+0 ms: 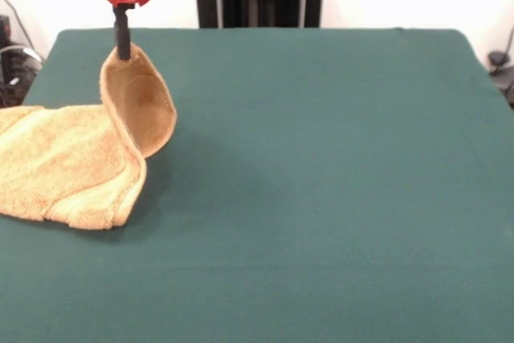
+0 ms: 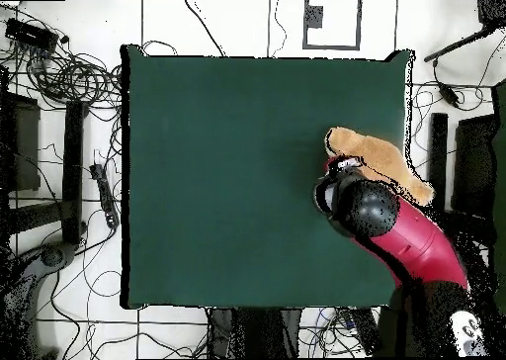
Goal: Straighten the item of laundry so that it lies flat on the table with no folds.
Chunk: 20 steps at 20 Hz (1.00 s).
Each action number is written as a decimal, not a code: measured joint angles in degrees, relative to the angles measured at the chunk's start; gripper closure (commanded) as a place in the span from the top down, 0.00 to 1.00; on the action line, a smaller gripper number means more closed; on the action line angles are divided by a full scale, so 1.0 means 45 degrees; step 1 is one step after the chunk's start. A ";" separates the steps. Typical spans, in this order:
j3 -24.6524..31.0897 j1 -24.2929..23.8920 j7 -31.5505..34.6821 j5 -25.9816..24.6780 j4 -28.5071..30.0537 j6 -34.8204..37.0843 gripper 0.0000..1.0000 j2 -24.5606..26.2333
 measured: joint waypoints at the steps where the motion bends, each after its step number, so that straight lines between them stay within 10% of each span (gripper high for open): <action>1: -0.0189 0.0226 0.0000 0.0083 0.0007 0.0044 0.00 -0.0035; 20: -0.3695 0.5111 0.3191 0.1104 -0.0591 0.6463 0.00 -0.2246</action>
